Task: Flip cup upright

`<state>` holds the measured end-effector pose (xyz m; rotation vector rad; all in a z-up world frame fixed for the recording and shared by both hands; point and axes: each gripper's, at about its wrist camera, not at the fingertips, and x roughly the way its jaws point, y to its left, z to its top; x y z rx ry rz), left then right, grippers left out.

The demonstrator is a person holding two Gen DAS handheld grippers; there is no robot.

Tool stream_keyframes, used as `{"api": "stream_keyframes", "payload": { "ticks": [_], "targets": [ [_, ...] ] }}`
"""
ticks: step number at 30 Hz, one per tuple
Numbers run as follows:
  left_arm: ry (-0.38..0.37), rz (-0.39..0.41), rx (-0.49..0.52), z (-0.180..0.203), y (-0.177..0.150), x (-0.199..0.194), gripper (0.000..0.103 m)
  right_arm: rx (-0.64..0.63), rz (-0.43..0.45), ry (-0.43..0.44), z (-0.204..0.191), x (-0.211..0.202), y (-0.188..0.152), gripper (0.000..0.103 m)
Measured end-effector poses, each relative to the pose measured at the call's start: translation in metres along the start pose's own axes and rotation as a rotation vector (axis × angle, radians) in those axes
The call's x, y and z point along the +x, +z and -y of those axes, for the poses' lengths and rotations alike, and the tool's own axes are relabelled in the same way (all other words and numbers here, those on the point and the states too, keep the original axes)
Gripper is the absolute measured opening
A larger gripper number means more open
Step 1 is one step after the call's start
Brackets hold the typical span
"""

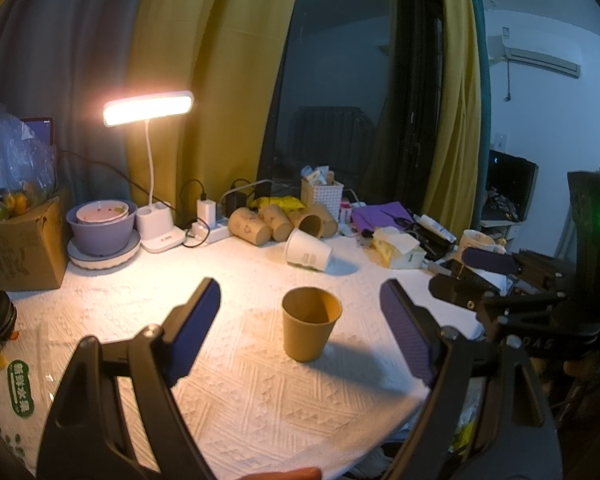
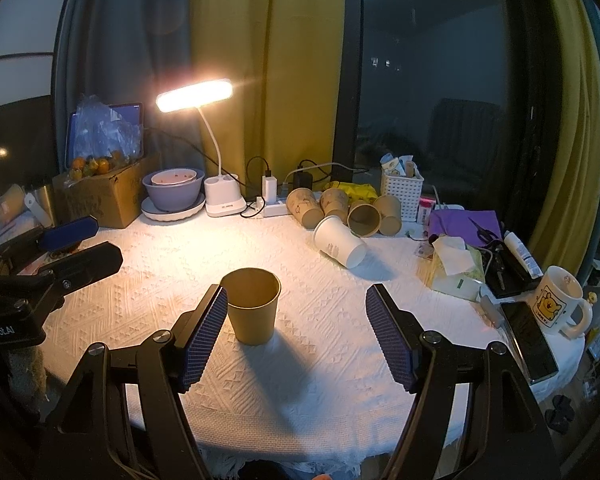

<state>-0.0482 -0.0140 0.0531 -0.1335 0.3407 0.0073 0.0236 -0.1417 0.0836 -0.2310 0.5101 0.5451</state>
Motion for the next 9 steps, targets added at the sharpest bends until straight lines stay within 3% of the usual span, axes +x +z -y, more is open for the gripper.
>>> {"api": "stream_keyframes", "payload": {
  "ticks": [9],
  "targets": [
    [-0.018,0.043,0.028,0.0057,-0.0098,-0.007,0.083,-0.012,-0.003,-0.011,-0.0024,0.0008,-0.0028,0.075]
  ]
}}
